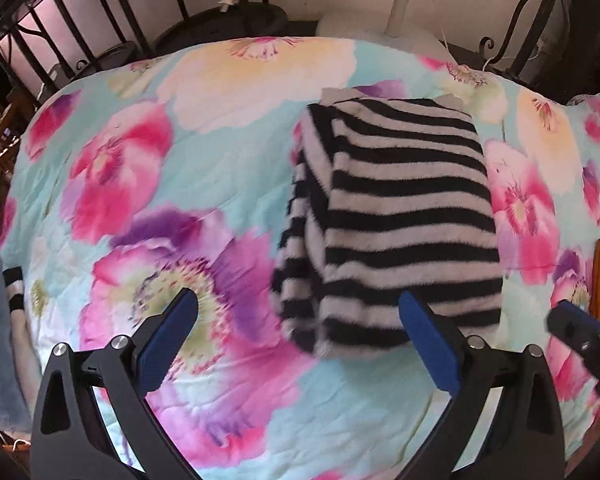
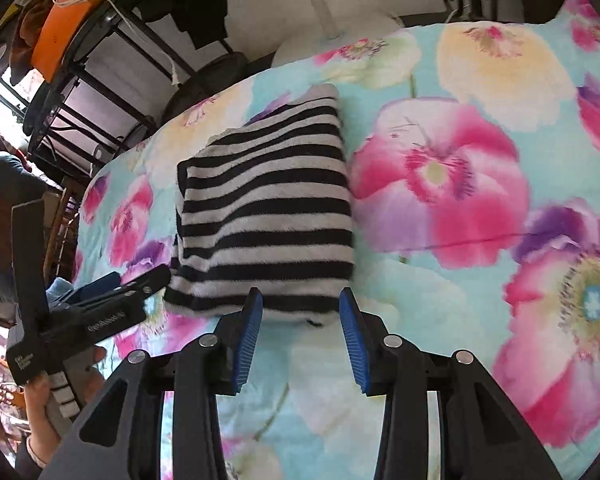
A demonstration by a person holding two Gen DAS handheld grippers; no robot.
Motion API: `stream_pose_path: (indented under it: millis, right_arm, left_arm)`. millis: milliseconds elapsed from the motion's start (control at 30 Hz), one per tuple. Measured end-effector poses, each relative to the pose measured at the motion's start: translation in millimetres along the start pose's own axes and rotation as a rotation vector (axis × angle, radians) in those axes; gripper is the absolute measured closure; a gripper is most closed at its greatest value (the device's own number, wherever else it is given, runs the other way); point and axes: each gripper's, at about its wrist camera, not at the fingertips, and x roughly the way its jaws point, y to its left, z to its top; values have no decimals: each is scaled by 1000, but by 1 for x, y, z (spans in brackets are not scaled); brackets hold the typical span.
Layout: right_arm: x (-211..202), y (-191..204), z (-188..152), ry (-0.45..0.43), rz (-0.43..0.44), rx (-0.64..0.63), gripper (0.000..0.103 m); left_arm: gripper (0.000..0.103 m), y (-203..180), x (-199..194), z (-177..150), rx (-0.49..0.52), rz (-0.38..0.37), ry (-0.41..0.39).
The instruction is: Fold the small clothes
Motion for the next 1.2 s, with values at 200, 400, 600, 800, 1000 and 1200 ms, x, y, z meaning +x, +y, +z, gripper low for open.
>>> stream_pose_path:
  millis: [200, 400, 600, 800, 1000, 1200]
  right_arm:
    - [34, -2, 6, 56, 9, 25, 63]
    - [75, -18, 0, 156, -30, 57, 59]
    - [80, -33, 1, 181, 24, 155, 48]
    - [49, -11, 17, 10, 41, 70, 54]
    - [67, -9, 17, 33, -8, 42, 54]
    - [69, -18, 20, 46, 4, 73, 48]
  left_arm:
    - [5, -5, 36, 6, 11, 51, 66]
    - [4, 0, 57, 10, -23, 53, 118]
    - [4, -2, 49, 19, -28, 53, 79]
    - [4, -4, 31, 30, -40, 13, 10]
    - [4, -14, 57, 22, 25, 86, 75]
    - [4, -2, 61, 28, -19, 53, 97]
